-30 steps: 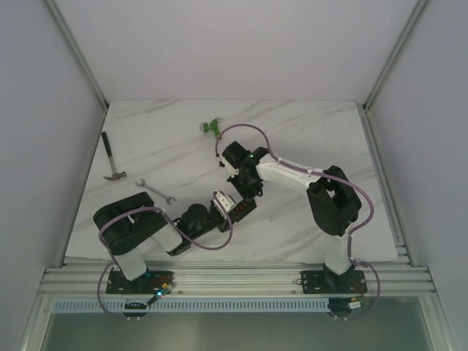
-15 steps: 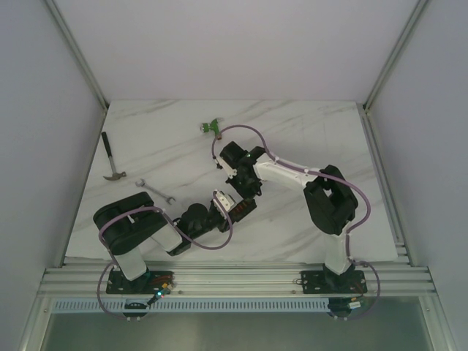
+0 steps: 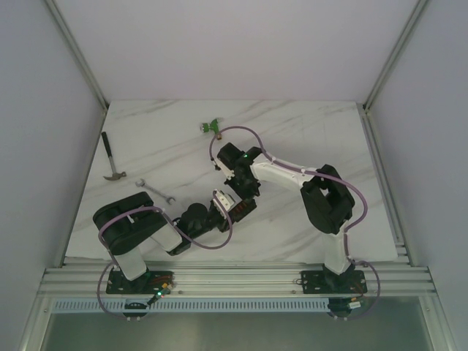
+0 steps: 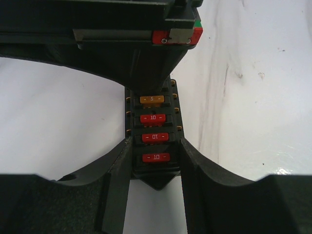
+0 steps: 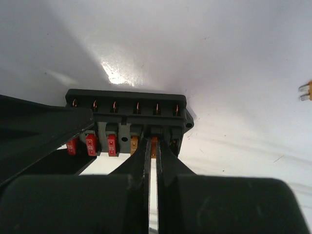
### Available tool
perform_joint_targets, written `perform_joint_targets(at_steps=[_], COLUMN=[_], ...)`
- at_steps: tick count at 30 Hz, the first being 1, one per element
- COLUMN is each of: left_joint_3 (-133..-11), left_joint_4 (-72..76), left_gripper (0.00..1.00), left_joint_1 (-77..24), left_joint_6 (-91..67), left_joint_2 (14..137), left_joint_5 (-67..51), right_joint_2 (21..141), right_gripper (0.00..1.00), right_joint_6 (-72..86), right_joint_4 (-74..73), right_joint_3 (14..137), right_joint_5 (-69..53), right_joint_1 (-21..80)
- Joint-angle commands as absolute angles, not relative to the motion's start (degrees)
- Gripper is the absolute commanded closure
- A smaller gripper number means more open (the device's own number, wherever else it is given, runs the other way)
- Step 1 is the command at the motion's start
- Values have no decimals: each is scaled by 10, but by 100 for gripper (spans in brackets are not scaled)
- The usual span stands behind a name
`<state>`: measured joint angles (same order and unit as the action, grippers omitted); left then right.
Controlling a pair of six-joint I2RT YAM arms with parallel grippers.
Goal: Snap on the fuse box
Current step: Install the fuse at the fuse box base.
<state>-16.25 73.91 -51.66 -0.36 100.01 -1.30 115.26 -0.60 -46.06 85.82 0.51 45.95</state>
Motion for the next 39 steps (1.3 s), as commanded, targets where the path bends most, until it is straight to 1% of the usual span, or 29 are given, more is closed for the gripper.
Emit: perform_joint_targets(at_steps=[1,4,6,8,10,11,12,13,16,21,29,36,39], left_joint_3=[-162,-164,-164,-166,-169,-170,-171,-172,-176,-177,-177,-177,-177], left_joint_4=[711,708,705,699,694,692,689,686,678,669,668,669,669], left_gripper=[80,79,79,79,78,78,77,77,76,75,75,75,75], left_joint_1=[-507,-507,-507,-507,-507,-507,-507,-507,-507,-507,-507,-507,-507], left_joint_6=[-2,-3,-1,0,2,3,3,3,7,9,8,7,5], left_joint_2=[1006,1008,1006,1005,1005,1005,1005,1005,1002,996,996,996,996], left_joint_5=[-6,-8,-8,-9,-10,-13,-15,-16,-18,-21,-23,-25,-26], right_joint_2=[1315,1267,1227,1189,1154,1140,1127,1116,1091,1075,1097,1114,1121], right_gripper=[100,100,92,87,79,74,71,70,70,73,80,83,87], right_joint_6=[3,3,9,13,20,23,26,29,44,55,58,58,58], right_joint_4=[-481,-470,-467,-468,-469,-470,-469,-468,-458,-441,-442,-442,-441], right_joint_3=[775,803,824,841,849,851,854,855,855,847,828,823,822], right_joint_5=[21,-30,-51,-61,-62,-65,-68,-70,-75,-92,-89,-83,-82], right_joint_1=[450,455,456,455,453,451,449,446,433,416,413,413,413])
